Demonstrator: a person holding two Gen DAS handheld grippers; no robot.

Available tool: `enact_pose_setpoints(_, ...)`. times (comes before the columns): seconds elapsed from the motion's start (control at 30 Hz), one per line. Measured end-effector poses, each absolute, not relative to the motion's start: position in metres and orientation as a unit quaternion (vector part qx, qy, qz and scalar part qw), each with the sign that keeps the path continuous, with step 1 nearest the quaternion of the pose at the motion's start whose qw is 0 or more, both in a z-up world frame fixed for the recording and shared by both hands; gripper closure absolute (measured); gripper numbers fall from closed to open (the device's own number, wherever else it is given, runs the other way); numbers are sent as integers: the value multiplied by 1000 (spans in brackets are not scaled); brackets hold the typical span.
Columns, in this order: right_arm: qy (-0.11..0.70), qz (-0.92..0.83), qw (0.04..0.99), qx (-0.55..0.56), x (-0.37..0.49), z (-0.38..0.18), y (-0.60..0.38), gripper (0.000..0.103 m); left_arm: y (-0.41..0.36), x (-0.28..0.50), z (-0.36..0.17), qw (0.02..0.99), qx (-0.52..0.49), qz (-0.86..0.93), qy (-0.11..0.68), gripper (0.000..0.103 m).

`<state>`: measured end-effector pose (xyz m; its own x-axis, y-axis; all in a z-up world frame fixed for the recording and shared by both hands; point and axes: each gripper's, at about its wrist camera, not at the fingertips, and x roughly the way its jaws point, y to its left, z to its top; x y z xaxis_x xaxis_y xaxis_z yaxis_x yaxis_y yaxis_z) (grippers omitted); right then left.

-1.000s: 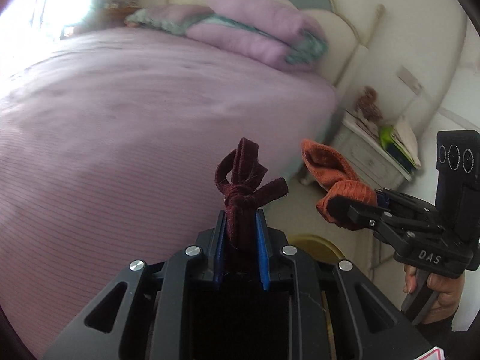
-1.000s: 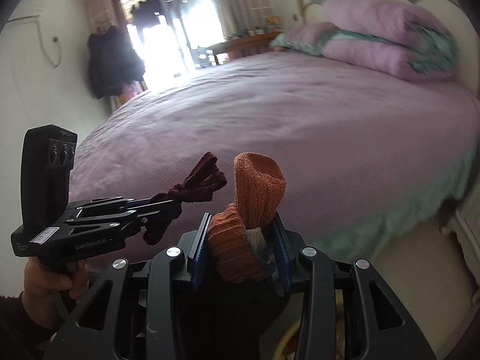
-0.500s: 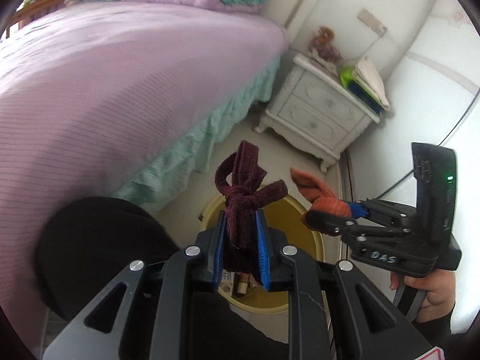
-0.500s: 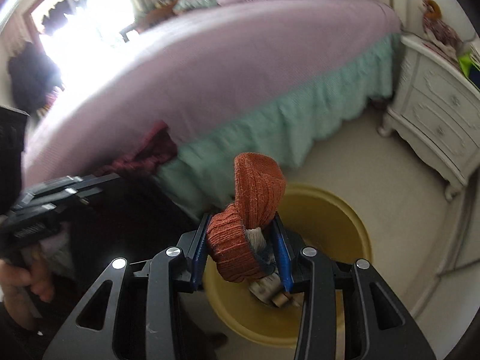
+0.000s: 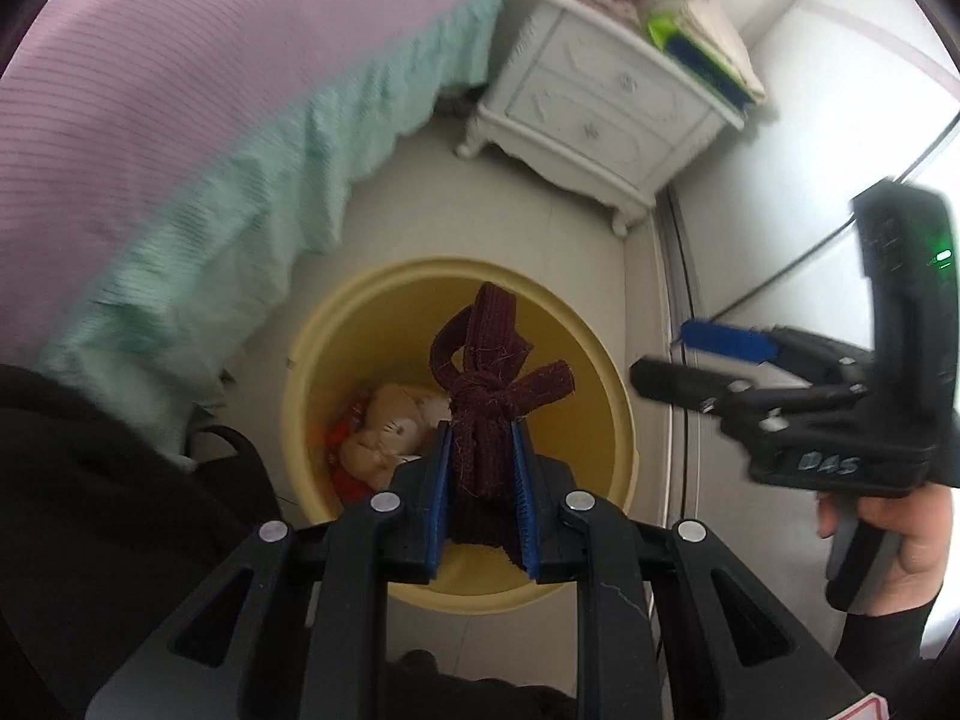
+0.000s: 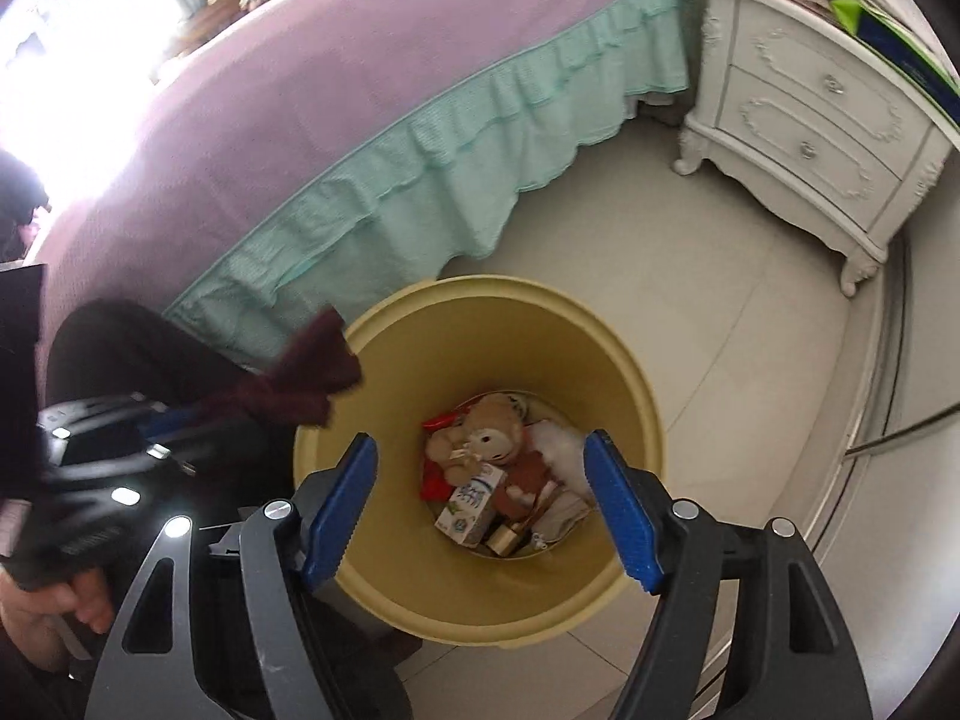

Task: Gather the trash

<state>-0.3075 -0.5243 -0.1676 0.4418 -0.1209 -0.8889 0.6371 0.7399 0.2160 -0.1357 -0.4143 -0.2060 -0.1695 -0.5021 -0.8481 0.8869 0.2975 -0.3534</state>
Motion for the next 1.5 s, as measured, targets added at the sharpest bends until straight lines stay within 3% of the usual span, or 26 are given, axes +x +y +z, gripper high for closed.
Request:
enact_pose_setpoints(0.2,468,-251,797,288,-325,-168,-536,33,-439,-160,-225,589,213,-578,523,82)
enact_pose_setpoints(0.23,468,-253,796,289,-327,-169,-537,33,-443,-162,-228,585,216,-579,525,77)
enact_pose_setpoints(0.27,468,-255,795,291,-328,-169,-538,33,-446,-163,-231,581,215,-580,528,69)
enact_pose_setpoints(0.33,468,-255,793,294,-331,-170,-539,33,-452,-166,-235,580,216,-581,529,13)
enact_pose_setpoints(0.37,468,-256,793,295,-331,-171,-540,33,-453,-168,-236,589,219,-574,525,8)
enact_pose_setpoints(1.0,471,-231,805,276,-315,-164,-523,33,-432,-155,-207,642,220,-553,484,8)
enact_pose_setpoints(1.5,367,-160,873,279,-294,-111,-499,30,-387,-145,-161,707,225,-539,400,8)
